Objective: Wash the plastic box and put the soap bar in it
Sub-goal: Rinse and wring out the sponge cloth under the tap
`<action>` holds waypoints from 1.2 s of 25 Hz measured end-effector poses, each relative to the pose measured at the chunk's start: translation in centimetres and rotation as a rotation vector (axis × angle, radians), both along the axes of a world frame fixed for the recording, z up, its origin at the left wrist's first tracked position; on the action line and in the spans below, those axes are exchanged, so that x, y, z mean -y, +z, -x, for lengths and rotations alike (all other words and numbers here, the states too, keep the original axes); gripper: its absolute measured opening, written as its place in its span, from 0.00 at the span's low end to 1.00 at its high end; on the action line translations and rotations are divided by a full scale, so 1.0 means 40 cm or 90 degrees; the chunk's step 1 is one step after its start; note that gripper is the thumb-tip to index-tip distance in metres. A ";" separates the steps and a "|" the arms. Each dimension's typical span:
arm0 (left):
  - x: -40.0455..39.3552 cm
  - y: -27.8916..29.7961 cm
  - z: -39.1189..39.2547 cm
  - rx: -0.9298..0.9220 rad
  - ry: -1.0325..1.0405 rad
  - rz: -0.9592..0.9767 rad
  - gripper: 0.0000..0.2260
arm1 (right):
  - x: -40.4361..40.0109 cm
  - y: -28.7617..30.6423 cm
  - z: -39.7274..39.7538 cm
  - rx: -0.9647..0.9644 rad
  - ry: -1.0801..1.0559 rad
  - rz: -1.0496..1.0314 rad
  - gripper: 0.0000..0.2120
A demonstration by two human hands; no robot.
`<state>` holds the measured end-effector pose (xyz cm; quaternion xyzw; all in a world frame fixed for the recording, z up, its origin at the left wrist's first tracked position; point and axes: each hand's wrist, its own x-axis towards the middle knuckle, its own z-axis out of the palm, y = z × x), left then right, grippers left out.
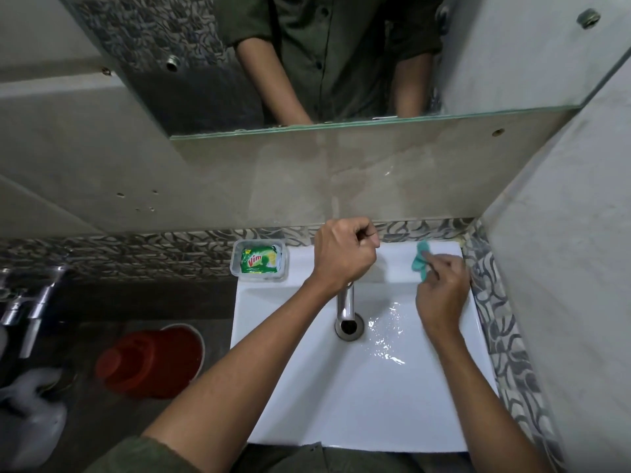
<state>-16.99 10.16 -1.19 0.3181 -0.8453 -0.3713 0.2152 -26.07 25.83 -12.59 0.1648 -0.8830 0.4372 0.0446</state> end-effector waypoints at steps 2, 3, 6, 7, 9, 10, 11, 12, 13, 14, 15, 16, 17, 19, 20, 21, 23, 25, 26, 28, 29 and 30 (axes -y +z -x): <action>0.000 -0.003 0.001 -0.004 -0.003 -0.001 0.08 | 0.037 0.006 0.011 0.013 -0.033 -0.042 0.23; 0.000 -0.004 0.001 -0.006 -0.002 -0.002 0.09 | 0.064 0.012 -0.002 0.014 -0.007 -0.063 0.23; 0.000 -0.005 0.001 -0.012 0.011 -0.007 0.09 | 0.124 0.019 -0.088 -0.002 0.188 -0.089 0.20; 0.000 -0.006 0.001 -0.017 0.010 -0.011 0.09 | 0.127 0.017 -0.116 0.025 0.245 -0.083 0.19; -0.003 -0.010 -0.003 -0.036 0.005 -0.020 0.10 | 0.097 0.011 -0.137 0.109 0.307 -0.038 0.18; -0.006 -0.010 -0.004 -0.050 0.005 -0.026 0.10 | 0.070 0.011 -0.125 0.130 0.306 -0.006 0.18; -0.005 -0.009 -0.005 -0.063 0.009 -0.038 0.10 | 0.043 0.014 -0.101 0.130 0.271 0.022 0.18; -0.002 -0.010 -0.004 -0.073 0.016 -0.062 0.10 | 0.020 0.021 -0.070 0.115 0.200 0.038 0.20; 0.003 -0.013 -0.003 -0.084 0.020 -0.091 0.10 | 0.004 0.029 -0.031 0.090 0.110 0.033 0.20; 0.005 -0.016 -0.002 -0.095 0.023 -0.114 0.10 | -0.002 0.038 0.010 0.067 0.030 0.013 0.20; 0.005 -0.019 -0.001 -0.102 0.024 -0.126 0.11 | 0.005 0.049 0.043 0.048 -0.022 -0.024 0.19; 0.006 -0.022 0.000 -0.105 0.022 -0.130 0.11 | 0.023 0.056 0.060 0.036 -0.046 -0.067 0.19; 0.007 -0.024 0.000 -0.103 0.017 -0.131 0.11 | 0.049 0.060 0.057 0.035 -0.056 -0.102 0.20; 0.006 -0.026 0.000 -0.100 0.012 -0.122 0.11 | 0.099 0.067 0.012 0.045 -0.036 -0.124 0.21; 0.008 -0.027 0.001 -0.101 0.010 -0.114 0.11 | 0.119 0.066 -0.024 0.038 0.011 -0.123 0.21; 0.009 -0.028 0.001 -0.102 0.009 -0.109 0.10 | 0.133 0.061 -0.065 0.028 0.080 -0.116 0.20; 0.009 -0.025 0.002 -0.099 0.004 -0.105 0.10 | 0.143 0.049 -0.130 0.029 0.206 -0.086 0.21; 0.010 -0.021 0.000 -0.083 -0.004 -0.100 0.11 | 0.134 0.049 -0.143 0.099 0.252 -0.066 0.23; 0.011 -0.021 -0.001 -0.076 -0.006 -0.099 0.11 | 0.118 0.047 -0.130 0.142 0.272 -0.079 0.20; 0.011 -0.020 -0.003 -0.067 -0.004 -0.096 0.10 | 0.070 0.054 -0.082 0.139 0.219 -0.084 0.15; 0.011 -0.018 -0.003 -0.064 0.000 -0.092 0.10 | 0.045 0.059 -0.045 0.097 0.139 -0.086 0.17; 0.011 -0.015 -0.004 -0.060 0.004 -0.089 0.10 | 0.028 0.066 -0.007 0.053 0.044 -0.091 0.18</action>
